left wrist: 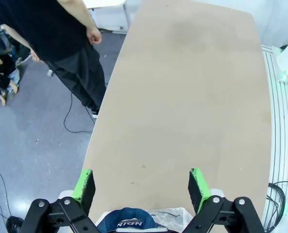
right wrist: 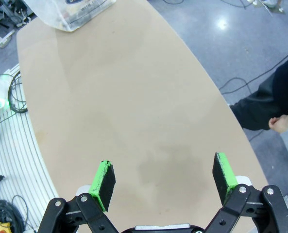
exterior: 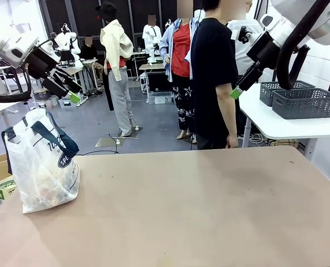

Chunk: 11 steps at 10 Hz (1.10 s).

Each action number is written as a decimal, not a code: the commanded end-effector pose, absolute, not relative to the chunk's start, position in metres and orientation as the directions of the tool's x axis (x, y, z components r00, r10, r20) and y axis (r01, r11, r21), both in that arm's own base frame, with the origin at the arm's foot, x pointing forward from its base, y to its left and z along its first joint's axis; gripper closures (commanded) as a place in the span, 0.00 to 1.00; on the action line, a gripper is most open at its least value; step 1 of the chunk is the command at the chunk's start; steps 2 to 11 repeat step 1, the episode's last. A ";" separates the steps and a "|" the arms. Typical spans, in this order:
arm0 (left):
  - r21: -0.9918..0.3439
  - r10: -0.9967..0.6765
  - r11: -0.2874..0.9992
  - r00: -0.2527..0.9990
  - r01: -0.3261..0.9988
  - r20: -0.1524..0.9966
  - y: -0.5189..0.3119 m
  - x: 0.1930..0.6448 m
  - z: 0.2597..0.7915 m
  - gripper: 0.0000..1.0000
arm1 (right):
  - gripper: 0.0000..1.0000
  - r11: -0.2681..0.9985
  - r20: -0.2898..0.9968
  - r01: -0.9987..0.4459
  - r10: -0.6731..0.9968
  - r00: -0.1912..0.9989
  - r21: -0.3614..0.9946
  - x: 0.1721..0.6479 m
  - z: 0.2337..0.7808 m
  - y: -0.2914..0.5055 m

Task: Transfer purchased items from the store into the shopping bag.
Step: Move the Reusable shopping bag to the right side of the table.

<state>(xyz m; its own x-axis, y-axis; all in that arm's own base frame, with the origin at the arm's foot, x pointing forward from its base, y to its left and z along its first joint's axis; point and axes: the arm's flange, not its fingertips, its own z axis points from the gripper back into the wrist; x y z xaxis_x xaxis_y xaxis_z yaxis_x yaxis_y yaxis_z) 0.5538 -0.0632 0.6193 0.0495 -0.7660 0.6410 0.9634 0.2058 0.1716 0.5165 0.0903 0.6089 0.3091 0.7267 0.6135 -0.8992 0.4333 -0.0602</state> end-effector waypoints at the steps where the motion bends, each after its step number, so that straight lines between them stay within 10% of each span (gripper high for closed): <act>1: 0.185 -0.769 0.194 0.033 0.963 0.638 -0.061 0.554 0.620 0.00 | 0.00 0.434 0.600 -0.899 0.733 0.319 -0.052 0.515 0.610 0.091; 11: 0.185 -0.769 0.194 0.033 0.963 0.638 -0.061 0.554 0.620 0.00 | 0.00 0.434 0.600 -0.899 0.733 0.319 -0.052 0.515 0.610 0.091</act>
